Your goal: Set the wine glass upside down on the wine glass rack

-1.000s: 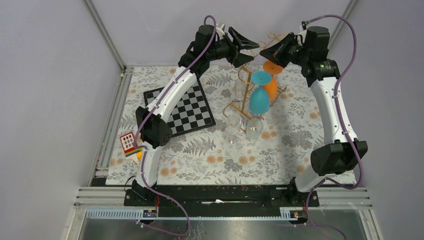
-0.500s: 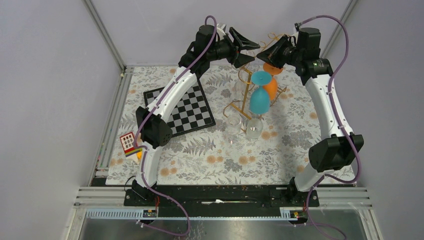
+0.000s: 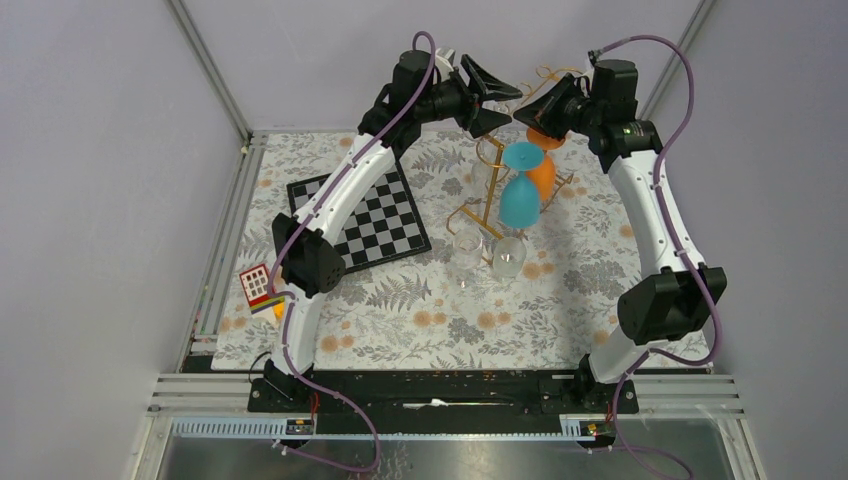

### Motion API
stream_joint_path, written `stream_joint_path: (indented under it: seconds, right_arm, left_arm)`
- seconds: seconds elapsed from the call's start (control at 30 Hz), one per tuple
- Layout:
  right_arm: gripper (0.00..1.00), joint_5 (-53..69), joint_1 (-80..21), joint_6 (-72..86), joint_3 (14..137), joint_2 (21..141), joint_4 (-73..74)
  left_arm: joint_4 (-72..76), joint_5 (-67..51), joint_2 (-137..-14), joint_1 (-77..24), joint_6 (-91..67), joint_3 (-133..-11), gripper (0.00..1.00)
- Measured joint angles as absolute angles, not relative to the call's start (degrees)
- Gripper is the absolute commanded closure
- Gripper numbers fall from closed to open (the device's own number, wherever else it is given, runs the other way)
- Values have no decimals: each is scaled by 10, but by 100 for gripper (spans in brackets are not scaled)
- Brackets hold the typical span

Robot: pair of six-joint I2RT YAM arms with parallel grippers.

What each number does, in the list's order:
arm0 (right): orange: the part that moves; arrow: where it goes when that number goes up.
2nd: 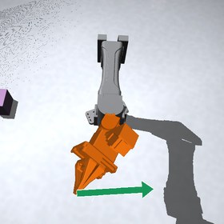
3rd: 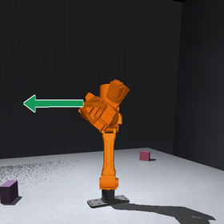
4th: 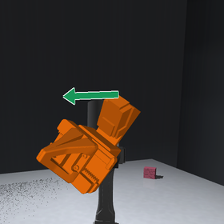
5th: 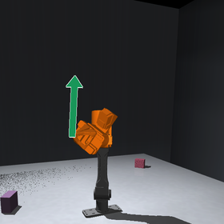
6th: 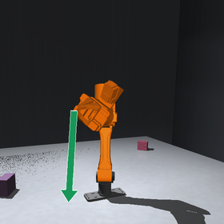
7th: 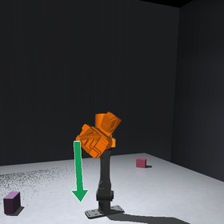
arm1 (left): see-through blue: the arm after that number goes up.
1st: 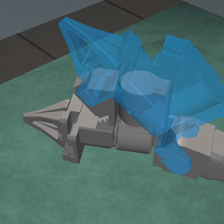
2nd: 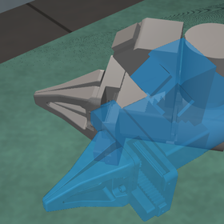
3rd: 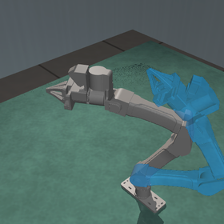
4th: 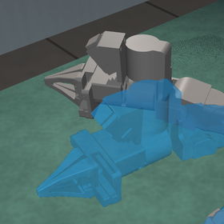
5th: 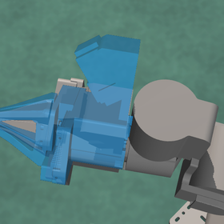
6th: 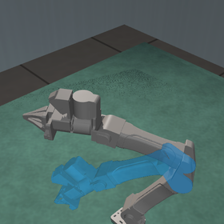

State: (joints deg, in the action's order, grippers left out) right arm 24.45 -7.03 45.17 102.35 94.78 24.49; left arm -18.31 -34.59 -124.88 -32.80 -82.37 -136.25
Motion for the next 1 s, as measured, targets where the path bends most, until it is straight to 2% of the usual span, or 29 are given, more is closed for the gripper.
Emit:
stream_joint_path:
  seconds: [0.23,0.6,0.8,1.0]
  right_arm:
    - [93,230,-70,444,999,908,234]
    - [80,200,-70,404,905,748,190]
    - [74,186,-70,381,806,630,174]
    - [71,164,-70,358,722,517,196]
  left_arm:
    - [-161,-348,-1241,-328,-827,-1360,21]
    - [-70,-343,-1177,-318,-852,-1349,8]
    - [-76,-341,-1052,-299,-799,-1278,3]
    - [-184,-313,-893,-291,-665,-1183,1]
